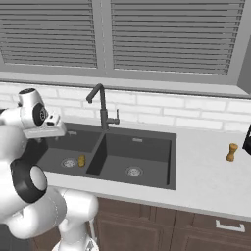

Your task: Pick the potato from the sink and place it in the bowl. Then pick the bowl and place it in the microwave. Then close the microwave door and press the start button.

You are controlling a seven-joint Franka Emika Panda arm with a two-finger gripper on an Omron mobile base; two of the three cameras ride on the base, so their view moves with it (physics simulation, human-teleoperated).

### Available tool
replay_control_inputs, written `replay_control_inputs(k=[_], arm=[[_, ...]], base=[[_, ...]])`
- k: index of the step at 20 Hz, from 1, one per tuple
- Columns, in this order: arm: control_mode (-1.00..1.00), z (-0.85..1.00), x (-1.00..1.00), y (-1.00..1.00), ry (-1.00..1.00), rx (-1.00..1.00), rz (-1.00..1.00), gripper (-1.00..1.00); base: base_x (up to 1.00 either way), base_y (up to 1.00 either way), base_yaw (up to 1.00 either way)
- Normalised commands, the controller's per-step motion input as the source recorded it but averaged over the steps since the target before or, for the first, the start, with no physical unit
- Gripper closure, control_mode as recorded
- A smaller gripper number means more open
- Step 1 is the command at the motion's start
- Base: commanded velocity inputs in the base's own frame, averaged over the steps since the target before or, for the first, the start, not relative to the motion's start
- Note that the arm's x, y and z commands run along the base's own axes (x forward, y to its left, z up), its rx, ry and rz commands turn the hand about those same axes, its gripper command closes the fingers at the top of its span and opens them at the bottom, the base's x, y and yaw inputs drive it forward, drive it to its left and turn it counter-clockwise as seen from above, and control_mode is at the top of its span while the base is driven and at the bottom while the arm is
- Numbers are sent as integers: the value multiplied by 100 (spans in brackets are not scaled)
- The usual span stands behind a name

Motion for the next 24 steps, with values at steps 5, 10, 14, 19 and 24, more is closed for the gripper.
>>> replay_control_inputs(k=[5, 10, 14, 19, 24], arm=[[-100, -31, 11, -37, 0, -1, 0, -100], [-100, -28, 31, -13, 1, 0, 0, -100], [-100, -42, 34, 1, 0, 0, 0, -100], [-100, -43, 23, 6, 0, 0, 0, -100], [-100, -29, 40, 23, 0, -1, -3, -100]], base=[[0, 0, 0], [0, 0, 0], [0, 0, 0], [0, 0, 0], [0, 0, 0]])
